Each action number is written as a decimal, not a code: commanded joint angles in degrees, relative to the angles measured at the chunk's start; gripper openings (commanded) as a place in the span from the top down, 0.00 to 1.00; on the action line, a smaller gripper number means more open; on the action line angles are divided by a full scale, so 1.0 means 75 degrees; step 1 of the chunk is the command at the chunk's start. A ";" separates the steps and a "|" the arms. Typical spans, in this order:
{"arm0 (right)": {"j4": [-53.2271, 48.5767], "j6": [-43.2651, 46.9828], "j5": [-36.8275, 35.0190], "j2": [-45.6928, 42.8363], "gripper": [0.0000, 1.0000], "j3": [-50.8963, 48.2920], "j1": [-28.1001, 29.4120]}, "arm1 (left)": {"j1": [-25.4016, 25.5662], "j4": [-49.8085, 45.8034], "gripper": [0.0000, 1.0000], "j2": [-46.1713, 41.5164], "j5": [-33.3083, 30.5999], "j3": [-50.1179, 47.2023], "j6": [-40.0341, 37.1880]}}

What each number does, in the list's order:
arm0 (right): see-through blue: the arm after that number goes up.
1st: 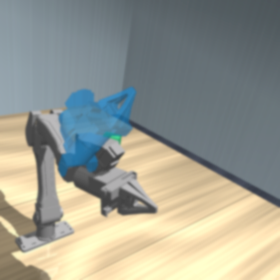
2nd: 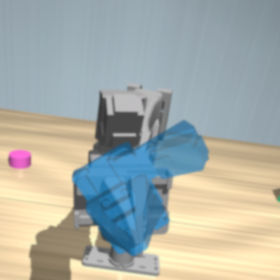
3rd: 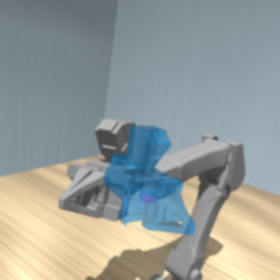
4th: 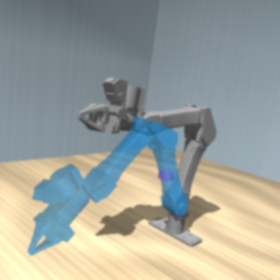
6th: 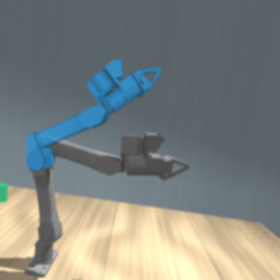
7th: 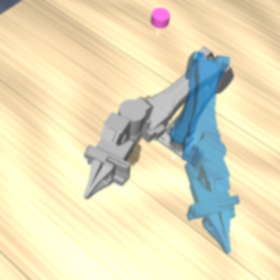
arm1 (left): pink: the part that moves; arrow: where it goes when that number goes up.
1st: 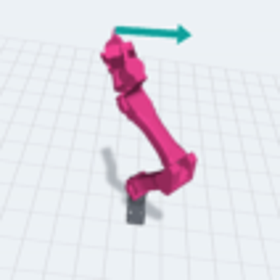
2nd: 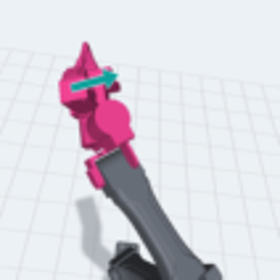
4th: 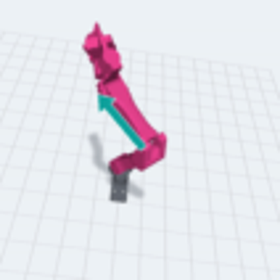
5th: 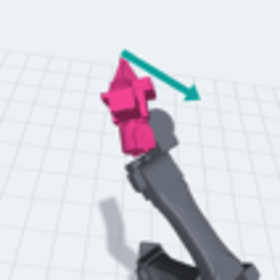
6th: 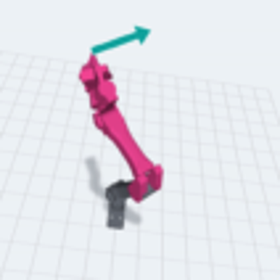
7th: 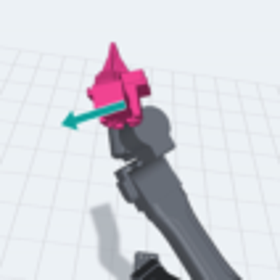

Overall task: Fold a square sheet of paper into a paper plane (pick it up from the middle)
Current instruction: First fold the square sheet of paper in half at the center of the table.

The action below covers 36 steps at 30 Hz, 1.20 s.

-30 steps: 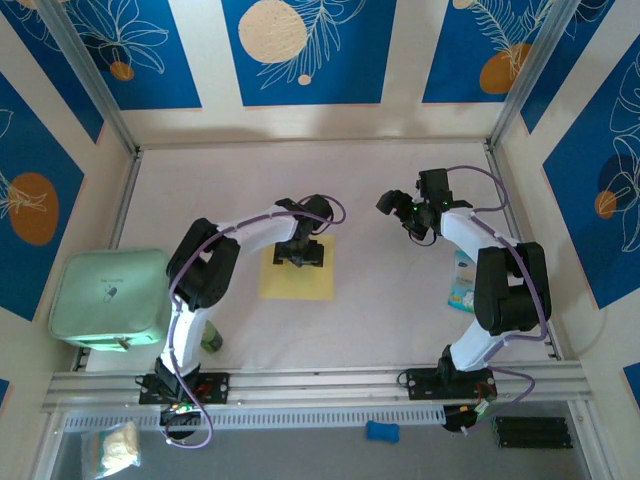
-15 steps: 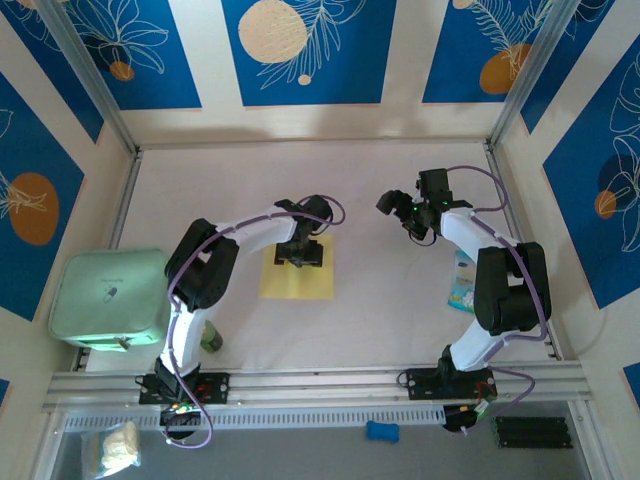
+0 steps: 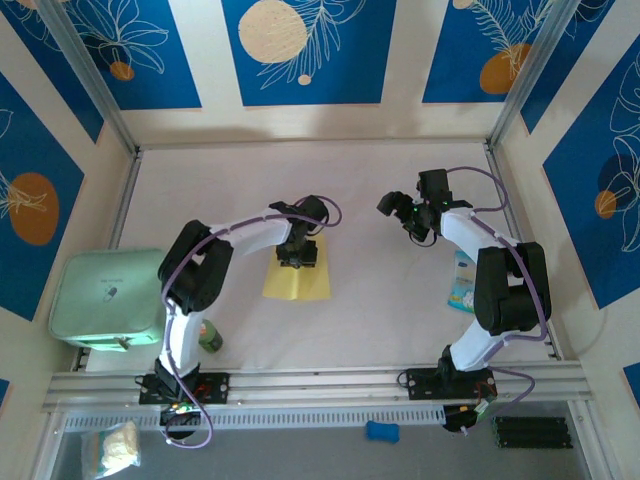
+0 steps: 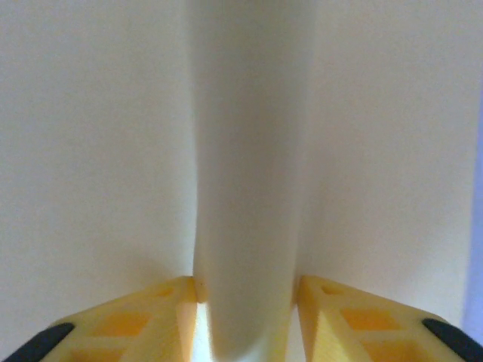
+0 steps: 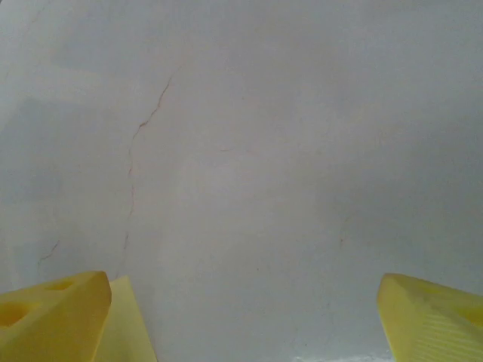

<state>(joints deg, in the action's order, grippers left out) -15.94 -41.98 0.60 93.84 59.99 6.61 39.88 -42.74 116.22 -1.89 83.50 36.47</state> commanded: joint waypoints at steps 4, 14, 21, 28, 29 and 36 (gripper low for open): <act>0.0067 -0.0087 0.0252 -0.0321 0.09 -0.0149 0.0014 | -0.0173 0.0893 0.71 -0.1168 0.1519 -0.0329 -0.0254; 0.0901 0.0232 0.1611 -0.0589 0.09 -0.0627 0.0081 | -0.0514 0.2905 0.72 -0.1625 0.3449 -0.1178 0.0224; 0.1186 0.0147 0.1941 -0.0270 0.09 -0.0659 0.0498 | -0.1079 0.2975 0.72 -0.1306 0.3421 -0.1757 0.0094; 0.1155 0.0107 0.2006 -0.0046 0.14 -0.0703 0.0980 | -0.1185 0.2617 0.74 -0.1160 0.2799 -0.1941 -0.0352; 0.1119 0.0089 0.2001 -0.0002 0.16 -0.0693 0.1042 | -0.1180 0.2606 0.75 -0.1136 0.2746 -0.1978 -0.0391; 0.0940 0.0046 0.2143 0.0506 0.38 -0.0465 0.1755 | -0.1185 0.2460 0.78 -0.0932 0.2673 -0.1931 -0.0641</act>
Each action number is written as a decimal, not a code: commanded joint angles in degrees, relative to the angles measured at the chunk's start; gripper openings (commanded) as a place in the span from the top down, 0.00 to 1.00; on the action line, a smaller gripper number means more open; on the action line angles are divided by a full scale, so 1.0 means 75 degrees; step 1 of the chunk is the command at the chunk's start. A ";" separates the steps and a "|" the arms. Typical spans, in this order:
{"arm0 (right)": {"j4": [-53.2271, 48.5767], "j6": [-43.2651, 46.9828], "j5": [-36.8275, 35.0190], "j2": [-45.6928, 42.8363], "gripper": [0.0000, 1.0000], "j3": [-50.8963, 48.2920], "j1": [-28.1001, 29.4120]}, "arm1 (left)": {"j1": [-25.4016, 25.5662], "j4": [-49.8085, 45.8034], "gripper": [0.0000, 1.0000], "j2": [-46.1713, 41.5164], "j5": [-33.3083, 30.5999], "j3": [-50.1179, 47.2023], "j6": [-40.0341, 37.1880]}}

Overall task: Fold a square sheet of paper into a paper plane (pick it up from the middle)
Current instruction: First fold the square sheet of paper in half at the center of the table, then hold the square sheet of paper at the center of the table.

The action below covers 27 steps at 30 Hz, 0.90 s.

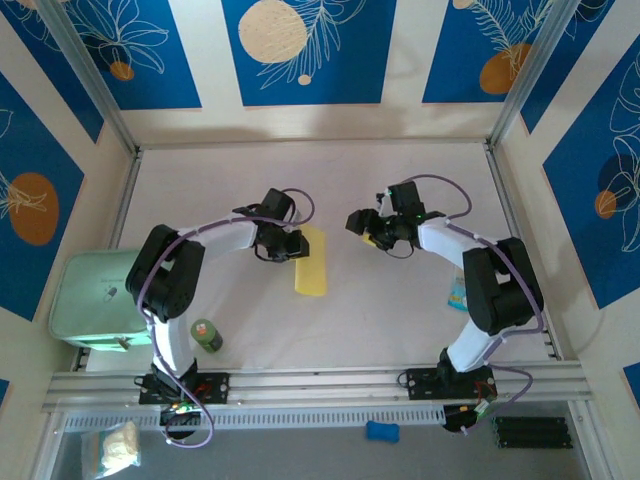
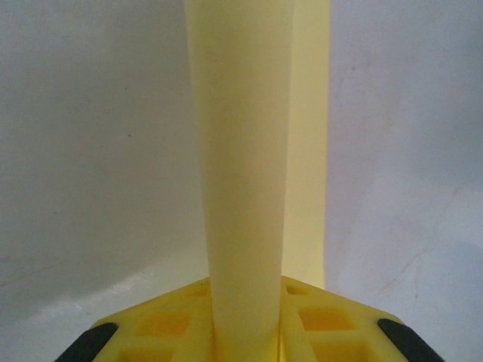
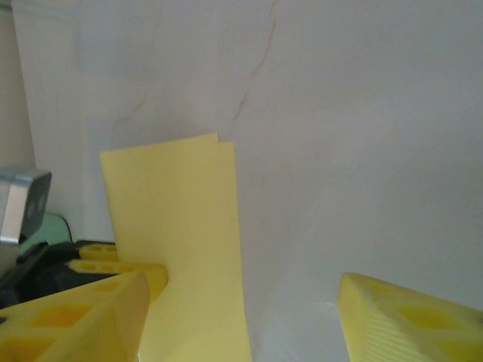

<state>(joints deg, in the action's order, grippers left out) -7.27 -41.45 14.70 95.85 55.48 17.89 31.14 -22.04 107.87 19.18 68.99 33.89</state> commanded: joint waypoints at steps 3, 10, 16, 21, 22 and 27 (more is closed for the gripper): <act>-0.0125 -0.0111 0.0378 0.0501 0.49 0.0223 0.0544 | -0.0021 -0.0401 0.78 0.0223 -0.0206 0.0013 -0.0423; -0.0411 -0.0091 0.0519 0.1291 0.82 0.0849 0.1154 | -0.0022 -0.0559 0.78 0.0280 -0.0331 0.0038 -0.0505; -0.0653 -0.0113 0.0600 0.1878 0.91 0.1326 0.1369 | -0.0019 -0.0553 0.78 0.0290 -0.0320 0.0006 -0.0423; -0.0896 -0.0005 0.0642 0.2242 0.94 0.1672 0.1481 | -0.0027 -0.0478 0.77 0.0275 -0.0262 -0.0041 -0.0228; -0.0925 0.0017 0.0636 0.2299 0.94 0.1706 0.1487 | -0.0021 -0.0453 0.77 0.0254 -0.0233 -0.0047 -0.0161; -0.1427 0.0275 0.0182 0.2508 0.94 0.1875 0.1546 | -0.0015 -0.0672 0.70 0.0033 -0.0024 0.0006 0.0459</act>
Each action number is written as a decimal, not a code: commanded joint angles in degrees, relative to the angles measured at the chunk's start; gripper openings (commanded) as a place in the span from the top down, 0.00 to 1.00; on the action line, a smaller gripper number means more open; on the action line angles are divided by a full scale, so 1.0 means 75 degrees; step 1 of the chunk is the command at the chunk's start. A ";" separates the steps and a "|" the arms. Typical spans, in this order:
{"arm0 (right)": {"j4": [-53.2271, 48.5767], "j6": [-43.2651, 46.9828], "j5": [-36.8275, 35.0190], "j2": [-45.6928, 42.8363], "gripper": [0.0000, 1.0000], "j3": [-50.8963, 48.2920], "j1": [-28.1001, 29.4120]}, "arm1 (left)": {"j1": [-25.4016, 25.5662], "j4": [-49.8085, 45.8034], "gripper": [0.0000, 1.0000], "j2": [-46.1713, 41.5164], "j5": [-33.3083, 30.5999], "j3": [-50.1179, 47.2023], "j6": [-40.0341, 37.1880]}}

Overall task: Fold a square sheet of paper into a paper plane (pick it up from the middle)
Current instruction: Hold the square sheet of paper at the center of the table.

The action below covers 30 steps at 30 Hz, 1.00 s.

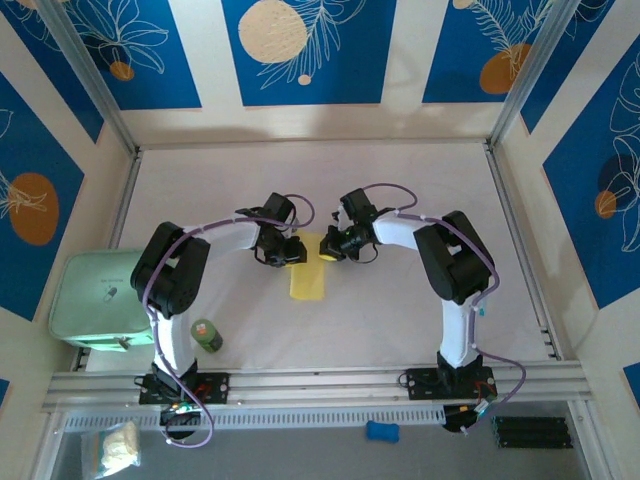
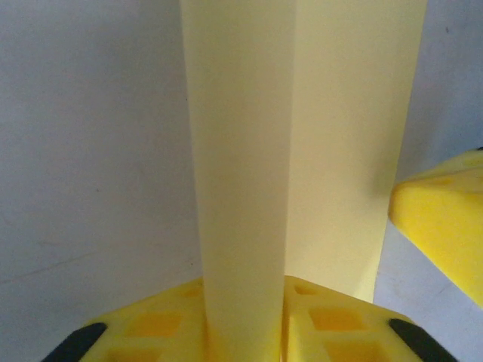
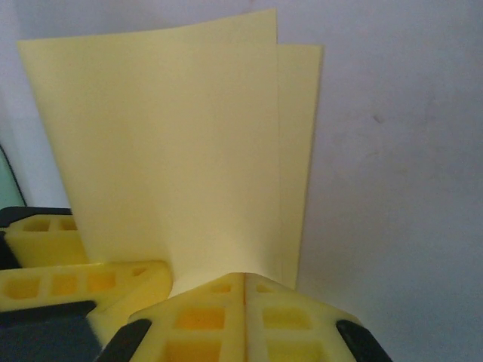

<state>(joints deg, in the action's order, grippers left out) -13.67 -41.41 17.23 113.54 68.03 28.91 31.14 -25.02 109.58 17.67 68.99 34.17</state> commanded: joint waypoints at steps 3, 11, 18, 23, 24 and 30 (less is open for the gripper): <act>-0.0858 0.0548 -0.0289 0.0297 0.93 0.0382 0.0072 | -0.0017 -0.0220 0.64 -0.0433 0.0087 -0.0139 0.0818; -0.1225 0.0917 -0.0356 0.0517 0.93 0.0691 0.0082 | -0.0022 -0.0342 0.46 -0.0862 -0.0299 -0.0480 0.1338; -0.1084 0.0527 0.0068 0.0489 0.93 0.0669 0.0083 | 0.0130 -0.0344 0.35 -0.0844 -0.0285 -0.0550 0.1443; -0.0998 0.0303 0.0284 0.0409 0.93 0.0662 0.0073 | 0.0207 -0.0470 0.38 -0.0659 -0.0439 -0.0543 0.1400; -0.0981 0.0285 0.0348 0.0332 0.92 0.0656 0.0052 | 0.0214 -0.0508 0.39 -0.0606 -0.0466 -0.0555 0.1363; -0.0561 0.0142 0.0433 -0.0464 0.84 0.0338 -0.0255 | 0.0205 -0.0503 0.51 -0.0413 -0.0505 -0.0644 0.0988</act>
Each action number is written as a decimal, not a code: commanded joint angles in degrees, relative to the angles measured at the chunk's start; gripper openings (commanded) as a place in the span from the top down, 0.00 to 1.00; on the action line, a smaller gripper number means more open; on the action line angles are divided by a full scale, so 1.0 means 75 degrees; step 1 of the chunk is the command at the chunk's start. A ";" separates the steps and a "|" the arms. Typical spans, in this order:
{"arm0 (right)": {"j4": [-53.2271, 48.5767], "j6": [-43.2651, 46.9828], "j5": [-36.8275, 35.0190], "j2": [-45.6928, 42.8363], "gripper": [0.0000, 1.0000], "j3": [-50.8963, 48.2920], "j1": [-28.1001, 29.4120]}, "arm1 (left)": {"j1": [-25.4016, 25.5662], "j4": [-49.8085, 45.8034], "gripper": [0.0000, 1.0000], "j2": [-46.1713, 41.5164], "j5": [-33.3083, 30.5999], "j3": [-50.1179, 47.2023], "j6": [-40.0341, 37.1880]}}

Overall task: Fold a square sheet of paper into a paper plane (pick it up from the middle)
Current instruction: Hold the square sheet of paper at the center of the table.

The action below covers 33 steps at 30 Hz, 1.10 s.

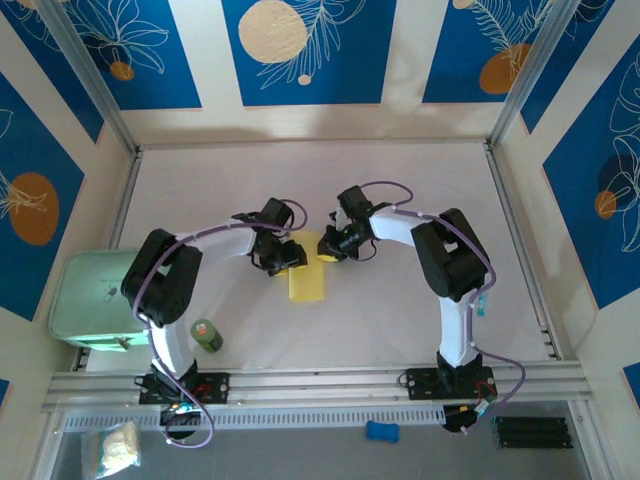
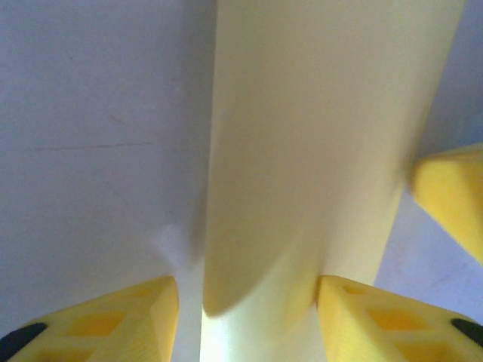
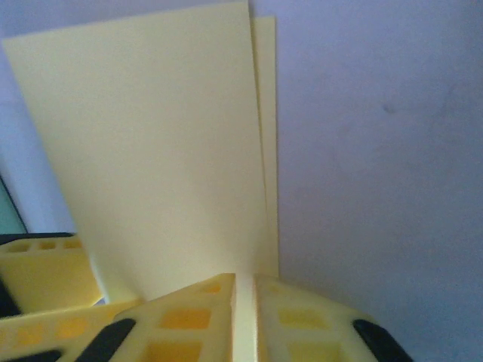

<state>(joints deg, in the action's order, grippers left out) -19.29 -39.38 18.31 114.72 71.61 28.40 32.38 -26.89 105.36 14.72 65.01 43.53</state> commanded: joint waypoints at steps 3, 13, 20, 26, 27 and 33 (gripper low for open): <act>0.0205 -0.0099 0.0225 -0.0827 0.83 -0.0267 -0.0378 | 0.0032 -0.0353 0.53 0.0218 -0.0203 -0.0089 -0.0537; 0.0239 -0.0140 0.0140 -0.0887 0.83 -0.0612 -0.0588 | 0.0024 -0.0683 0.55 0.0488 -0.0428 0.0028 -0.1113; 0.0261 -0.0175 0.0103 -0.0859 0.83 -0.0643 -0.0585 | 0.0025 -0.0696 0.53 0.0610 -0.0564 -0.0063 -0.0707; 0.0275 -0.0176 0.0103 -0.0858 0.83 -0.0669 -0.0587 | 0.0019 -0.0691 0.53 0.0705 -0.0707 -0.0169 -0.0380; 0.0286 -0.0182 0.0108 -0.0861 0.83 -0.0683 -0.0588 | 0.0026 -0.0692 0.53 0.0717 -0.0709 -0.0177 -0.0347; 0.0311 -0.0153 0.0148 -0.0838 0.83 -0.0701 -0.0548 | 0.0019 -0.0722 0.53 0.0864 -0.0606 -0.0196 -0.0397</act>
<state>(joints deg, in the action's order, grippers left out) -17.17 -40.34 18.44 108.77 67.33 23.79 32.38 -28.77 107.00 12.99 65.87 40.23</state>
